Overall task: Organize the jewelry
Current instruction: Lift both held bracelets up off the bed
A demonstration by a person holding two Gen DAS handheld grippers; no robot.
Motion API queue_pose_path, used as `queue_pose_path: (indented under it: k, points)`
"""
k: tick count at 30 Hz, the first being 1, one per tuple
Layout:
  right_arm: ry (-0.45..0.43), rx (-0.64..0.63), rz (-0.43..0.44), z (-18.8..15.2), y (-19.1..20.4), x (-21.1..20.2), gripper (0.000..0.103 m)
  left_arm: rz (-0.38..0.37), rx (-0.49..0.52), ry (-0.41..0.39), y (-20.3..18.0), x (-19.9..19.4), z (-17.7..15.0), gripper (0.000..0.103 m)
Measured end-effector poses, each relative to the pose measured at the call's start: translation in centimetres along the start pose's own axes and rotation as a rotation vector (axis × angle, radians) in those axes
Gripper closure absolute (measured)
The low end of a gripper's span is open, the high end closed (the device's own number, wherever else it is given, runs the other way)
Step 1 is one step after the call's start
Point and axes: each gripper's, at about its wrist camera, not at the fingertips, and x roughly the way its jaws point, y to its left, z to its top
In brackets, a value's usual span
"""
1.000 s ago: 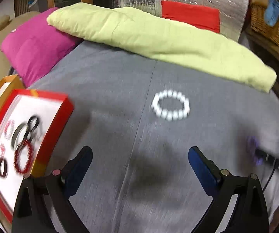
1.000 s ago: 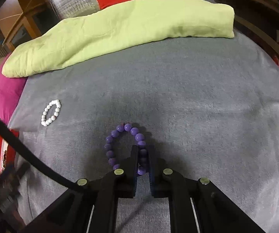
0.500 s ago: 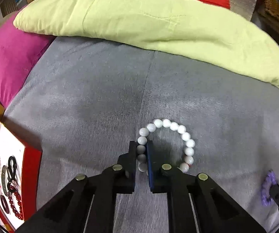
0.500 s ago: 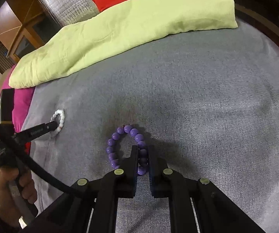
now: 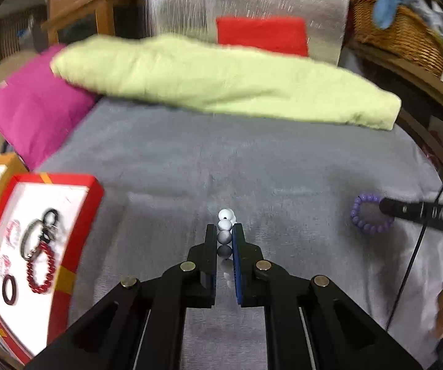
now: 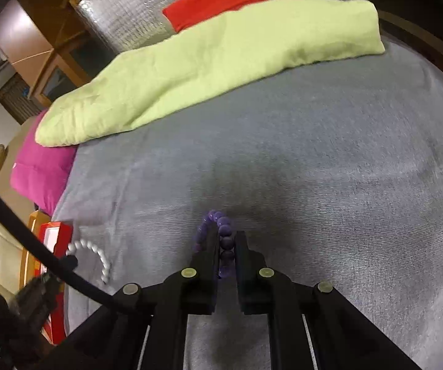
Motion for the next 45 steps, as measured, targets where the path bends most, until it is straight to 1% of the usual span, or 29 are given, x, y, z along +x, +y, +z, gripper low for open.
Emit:
queue_pose_path:
  k: [1, 2, 4, 8, 13, 17, 23, 28, 45]
  points:
    - [-0.008, -0.007, 0.008, -0.2, 0.2, -0.2, 0.093, 0.007, 0.006, -0.026, 0.1, -0.2, -0.6, 0.093]
    - [-0.012, -0.015, 0.014, -0.4, 0.5, -0.4, 0.093, 0.009, -0.011, -0.022, 0.4, 0.0, -0.8, 0.093]
    - [-0.021, -0.025, 0.021, -0.6, 1.0, -0.7, 0.093, -0.031, -0.045, -0.009, 1.0, 0.4, -0.6, 0.093]
    - [-0.025, -0.029, 0.054, -0.7, 1.6, -0.5, 0.093, -0.048, -0.062, 0.01, 1.1, 0.3, -0.9, 0.093]
    - [-0.03, -0.068, 0.093, -1.1, 2.7, -0.5, 0.093, -0.042, -0.091, 0.072, 1.2, 1.5, -1.2, 0.093]
    - [-0.025, -0.088, 0.106, -1.3, 3.2, -0.4, 0.093, -0.018, -0.098, 0.089, 1.2, 1.9, -1.4, 0.093]
    - [-0.043, -0.087, 0.115, -1.2, 3.2, -1.0, 0.093, 0.005, -0.075, 0.092, 0.8, 2.0, -1.8, 0.093]
    - [-0.054, -0.088, 0.117, -1.2, 3.2, -1.4, 0.093, 0.015, -0.077, 0.096, 0.9, 2.1, -1.9, 0.093]
    - [-0.065, -0.106, 0.105, -1.3, 3.5, -1.7, 0.093, 0.018, -0.079, 0.085, 0.9, 2.1, -1.9, 0.093]
